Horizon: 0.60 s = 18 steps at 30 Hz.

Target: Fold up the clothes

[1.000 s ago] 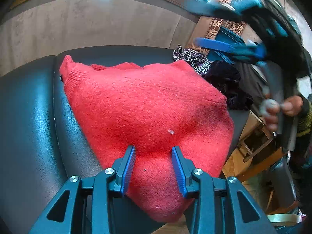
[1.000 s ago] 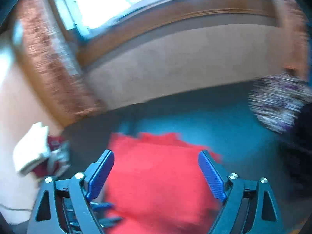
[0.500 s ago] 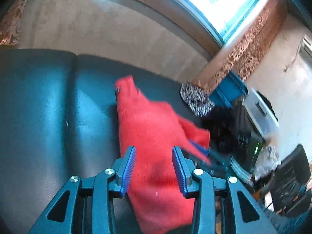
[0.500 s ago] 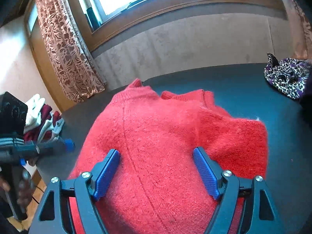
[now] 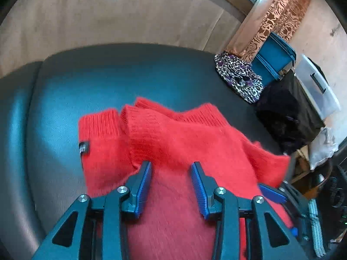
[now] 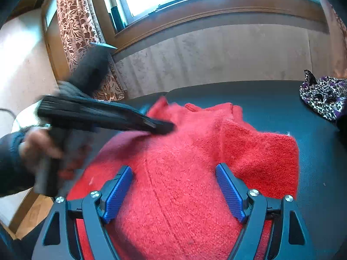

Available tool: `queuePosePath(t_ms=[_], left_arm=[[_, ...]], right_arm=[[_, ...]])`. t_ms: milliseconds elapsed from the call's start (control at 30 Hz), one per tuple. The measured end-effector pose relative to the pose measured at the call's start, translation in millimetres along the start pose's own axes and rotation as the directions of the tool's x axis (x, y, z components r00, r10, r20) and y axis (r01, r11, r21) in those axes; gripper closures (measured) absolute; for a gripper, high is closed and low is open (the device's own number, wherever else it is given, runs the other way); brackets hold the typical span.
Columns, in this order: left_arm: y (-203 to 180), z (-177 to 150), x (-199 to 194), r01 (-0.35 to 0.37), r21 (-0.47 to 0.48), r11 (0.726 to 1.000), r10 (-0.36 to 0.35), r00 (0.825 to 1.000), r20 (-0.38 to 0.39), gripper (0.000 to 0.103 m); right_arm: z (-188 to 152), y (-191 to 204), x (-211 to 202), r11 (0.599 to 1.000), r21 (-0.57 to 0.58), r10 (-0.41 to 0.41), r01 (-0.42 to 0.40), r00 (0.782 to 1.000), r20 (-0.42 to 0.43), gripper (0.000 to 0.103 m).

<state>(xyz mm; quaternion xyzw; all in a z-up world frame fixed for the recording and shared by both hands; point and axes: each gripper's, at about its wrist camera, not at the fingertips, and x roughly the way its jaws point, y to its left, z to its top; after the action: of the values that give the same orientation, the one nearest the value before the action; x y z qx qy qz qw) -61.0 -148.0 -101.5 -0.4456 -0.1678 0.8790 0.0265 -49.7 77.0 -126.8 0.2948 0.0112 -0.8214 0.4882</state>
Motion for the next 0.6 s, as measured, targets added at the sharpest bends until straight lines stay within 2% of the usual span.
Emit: queuePosePath(t_ms=[167, 367, 533, 600], left_arm=[[-0.6, 15.5, 16.1, -0.076, 0.073, 0.994, 0.073, 0.996, 0.048, 0.066], [6.0, 49.6, 27.8, -0.182, 0.134, 0.974, 0.180, 0.983, 0.028, 0.066], [4.4, 47.4, 3.4, -0.217, 0.135, 0.967, 0.215, 0.976, 0.027, 0.066], [0.3, 41.6, -13.8, -0.195, 0.134, 0.972, 0.188, 0.980, 0.058, 0.066]], right_arm=[[9.2, -11.9, 10.7, 0.999, 0.037, -0.041, 0.040, 0.999, 0.012, 0.022], [43.5, -31.2, 40.5, 0.992, 0.113, -0.041, 0.047, 0.997, -0.059, 0.020], [52.9, -34.4, 46.0, 0.989, 0.144, 0.032, -0.022, 0.997, -0.065, 0.009], [50.5, -40.0, 32.0, 0.986, 0.164, 0.046, -0.031, 0.995, -0.089, 0.008]])
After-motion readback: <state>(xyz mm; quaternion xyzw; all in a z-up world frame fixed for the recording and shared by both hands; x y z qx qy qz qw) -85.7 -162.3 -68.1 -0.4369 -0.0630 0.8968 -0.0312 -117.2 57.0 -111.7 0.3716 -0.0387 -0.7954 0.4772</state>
